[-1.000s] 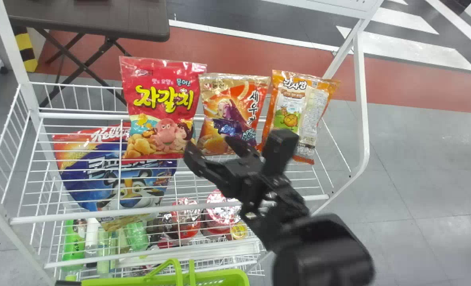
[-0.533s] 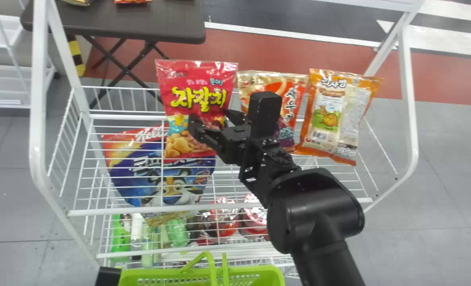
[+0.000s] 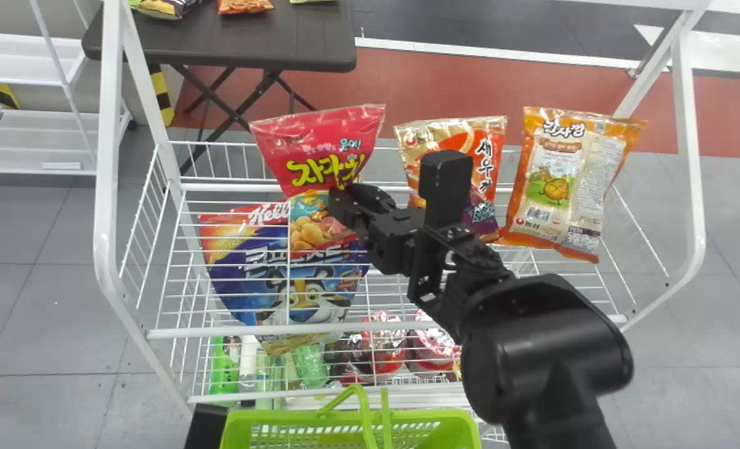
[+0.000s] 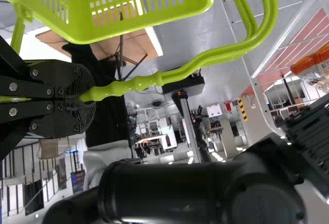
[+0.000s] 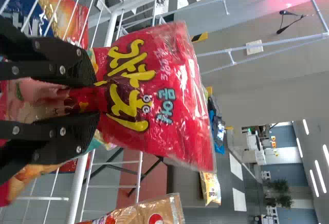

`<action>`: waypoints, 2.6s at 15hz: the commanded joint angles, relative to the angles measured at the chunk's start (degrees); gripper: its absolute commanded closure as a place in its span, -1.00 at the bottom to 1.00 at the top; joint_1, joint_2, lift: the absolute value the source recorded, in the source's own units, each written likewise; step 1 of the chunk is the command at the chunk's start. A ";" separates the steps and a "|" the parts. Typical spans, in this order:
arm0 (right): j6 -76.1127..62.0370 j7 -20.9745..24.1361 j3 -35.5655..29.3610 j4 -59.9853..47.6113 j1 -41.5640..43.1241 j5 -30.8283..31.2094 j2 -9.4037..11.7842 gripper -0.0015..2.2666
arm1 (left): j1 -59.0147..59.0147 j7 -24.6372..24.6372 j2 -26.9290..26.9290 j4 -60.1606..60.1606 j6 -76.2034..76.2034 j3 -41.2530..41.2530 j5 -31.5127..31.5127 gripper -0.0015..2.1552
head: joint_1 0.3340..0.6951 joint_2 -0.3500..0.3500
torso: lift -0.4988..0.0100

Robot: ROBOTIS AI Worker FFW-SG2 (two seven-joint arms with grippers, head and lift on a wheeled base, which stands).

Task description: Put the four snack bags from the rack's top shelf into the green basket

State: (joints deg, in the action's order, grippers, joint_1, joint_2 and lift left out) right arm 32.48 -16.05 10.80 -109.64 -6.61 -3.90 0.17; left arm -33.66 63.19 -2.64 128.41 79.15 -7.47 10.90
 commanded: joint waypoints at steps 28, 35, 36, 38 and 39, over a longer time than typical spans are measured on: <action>44.65 -9.62 -9.66 -18.68 -29.87 -18.43 2.99 0.56 | -1.58 -1.58 0.53 1.41 -0.96 -0.53 0.79 0.96 | 1.00 -1.00 | 0.96; 43.06 -10.15 -17.13 -23.17 -32.86 -17.81 3.69 -0.95 | -1.84 -1.40 0.53 1.32 -1.84 -0.53 0.79 0.96 | 1.00 -1.00 | 0.96; 43.24 -10.15 -18.45 -24.04 -33.03 -17.19 3.78 -0.95 | -1.84 -1.49 0.62 1.32 -1.84 -0.53 0.79 0.96 | 1.00 -1.00 | 0.96; 44.65 -10.06 -21.26 -26.68 -33.12 -14.91 3.96 -0.95 | -1.93 -1.58 0.62 1.32 -1.84 -0.62 0.79 0.96 | 1.00 -1.00 | 0.96; 45.00 -9.97 -22.49 -28.18 -33.21 -13.50 4.05 -0.95 | -1.93 -1.58 0.62 1.32 -2.02 -0.71 0.79 0.96 | 1.00 -1.00 | 0.96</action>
State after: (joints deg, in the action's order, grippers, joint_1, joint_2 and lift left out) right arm 76.86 -26.08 -9.98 -135.97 -39.73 -19.02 4.11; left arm -35.56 61.59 -2.03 129.73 77.21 -8.09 11.69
